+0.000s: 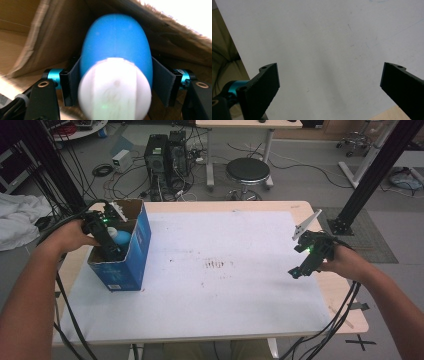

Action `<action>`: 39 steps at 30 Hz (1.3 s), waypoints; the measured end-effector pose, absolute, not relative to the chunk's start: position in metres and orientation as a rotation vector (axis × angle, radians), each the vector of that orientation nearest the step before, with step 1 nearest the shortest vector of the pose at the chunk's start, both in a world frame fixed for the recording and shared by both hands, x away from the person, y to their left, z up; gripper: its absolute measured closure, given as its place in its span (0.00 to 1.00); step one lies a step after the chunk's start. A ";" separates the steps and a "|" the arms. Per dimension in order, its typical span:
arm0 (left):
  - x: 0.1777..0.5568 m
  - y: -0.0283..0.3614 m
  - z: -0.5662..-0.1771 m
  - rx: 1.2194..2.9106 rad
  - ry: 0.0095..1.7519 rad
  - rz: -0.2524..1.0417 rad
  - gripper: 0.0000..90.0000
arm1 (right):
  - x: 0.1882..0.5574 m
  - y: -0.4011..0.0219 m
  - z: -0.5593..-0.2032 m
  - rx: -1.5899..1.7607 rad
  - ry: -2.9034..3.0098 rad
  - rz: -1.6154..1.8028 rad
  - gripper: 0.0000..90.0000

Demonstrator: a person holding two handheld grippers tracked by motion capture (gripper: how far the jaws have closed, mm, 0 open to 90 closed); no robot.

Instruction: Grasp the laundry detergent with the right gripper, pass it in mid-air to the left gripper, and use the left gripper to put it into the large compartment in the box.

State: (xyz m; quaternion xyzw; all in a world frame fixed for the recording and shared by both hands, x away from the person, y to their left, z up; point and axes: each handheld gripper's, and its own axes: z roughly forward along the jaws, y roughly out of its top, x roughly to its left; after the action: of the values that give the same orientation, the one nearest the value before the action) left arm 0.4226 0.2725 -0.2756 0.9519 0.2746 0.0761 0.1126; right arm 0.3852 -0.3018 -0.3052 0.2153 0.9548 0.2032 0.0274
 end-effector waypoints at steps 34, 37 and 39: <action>0.377 0.236 -0.172 2.634 0.663 0.373 0.28 | 0.379 -0.298 -0.292 0.663 2.906 0.688 0.01; 0.378 0.217 -0.174 2.658 0.582 0.328 0.28 | 0.379 -0.296 -0.291 0.664 2.907 0.686 0.01; 0.380 0.206 -0.176 2.679 0.533 0.309 0.28 | 0.378 -0.295 -0.291 0.664 2.903 0.686 0.01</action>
State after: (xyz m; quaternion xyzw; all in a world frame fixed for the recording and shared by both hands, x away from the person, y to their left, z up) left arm 0.3795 0.2061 -0.1761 0.9558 0.1903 0.1102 0.1951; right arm 0.3778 -0.2952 -0.2909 0.2171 0.9491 0.2242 0.0427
